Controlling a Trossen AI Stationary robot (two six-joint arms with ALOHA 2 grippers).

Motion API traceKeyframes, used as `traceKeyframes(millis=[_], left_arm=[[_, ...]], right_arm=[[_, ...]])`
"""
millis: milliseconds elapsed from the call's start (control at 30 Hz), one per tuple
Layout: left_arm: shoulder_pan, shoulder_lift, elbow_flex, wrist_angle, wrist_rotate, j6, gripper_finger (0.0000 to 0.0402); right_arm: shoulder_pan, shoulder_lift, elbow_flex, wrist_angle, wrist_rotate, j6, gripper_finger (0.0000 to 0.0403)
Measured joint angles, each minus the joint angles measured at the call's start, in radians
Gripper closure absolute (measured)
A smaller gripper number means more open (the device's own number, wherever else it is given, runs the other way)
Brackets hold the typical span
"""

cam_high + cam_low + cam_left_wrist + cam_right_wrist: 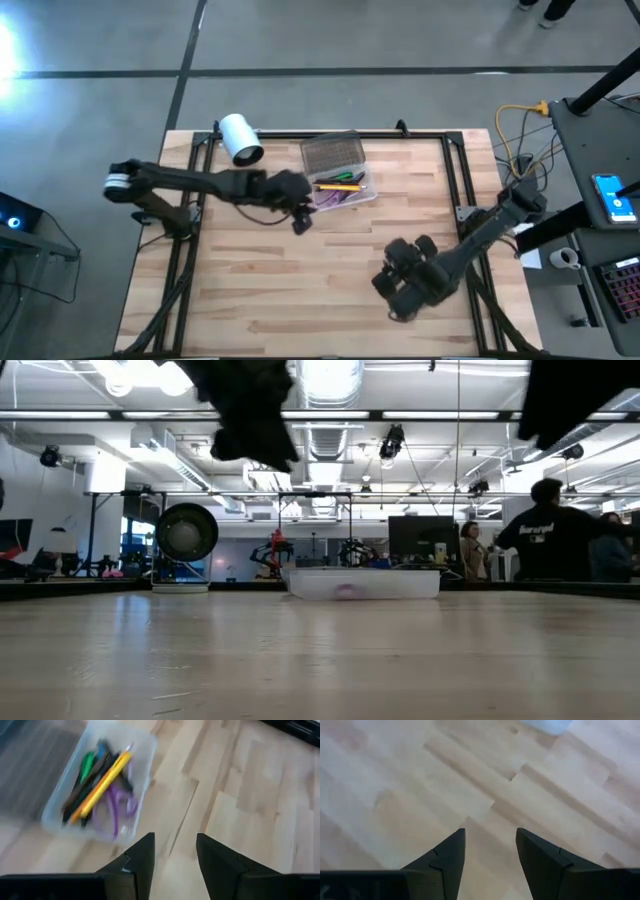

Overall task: Pick & place school supplies into a supply box
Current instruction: Move the supply box to the center of the table

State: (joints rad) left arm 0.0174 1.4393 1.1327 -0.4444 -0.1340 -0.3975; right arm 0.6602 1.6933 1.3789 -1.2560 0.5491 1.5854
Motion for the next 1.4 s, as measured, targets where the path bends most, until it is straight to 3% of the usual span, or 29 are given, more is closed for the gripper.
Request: traceKeyframes(millis=[167,367,533,700,1067,1400], left_arm=[[-0.095,-0.147,-0.225,0.057,-0.117,-0.243,0.0273],[-0.225,-0.281,-0.443,0.245,-0.267,-0.490,0.0273],[-0.289,-0.325,-0.513,0.286,-0.321,-0.521,0.0273],[-0.301,-0.331,-0.535,0.284,-0.321,-0.504,0.0273],[-0.294,-0.330,-0.580,0.284,-0.349,-0.360,0.0273],[-0.275,-0.330,-0.582,0.284,-0.369,-0.227,0.0273]], right_arm=[[-0.150,-0.038,-0.002,0.003,0.002,-0.097,0.0236],[-0.388,-0.042,-0.002,0.079,-0.012,-0.354,0.0236],[-0.596,-0.024,-0.002,0.357,-0.146,-0.609,0.0238],[-0.731,0.036,-0.002,0.540,-0.243,-0.689,0.0265],[-0.797,0.219,0.054,0.620,-0.391,-0.705,0.0384],[-0.789,0.435,0.244,0.589,-0.422,-0.680,0.0394]])
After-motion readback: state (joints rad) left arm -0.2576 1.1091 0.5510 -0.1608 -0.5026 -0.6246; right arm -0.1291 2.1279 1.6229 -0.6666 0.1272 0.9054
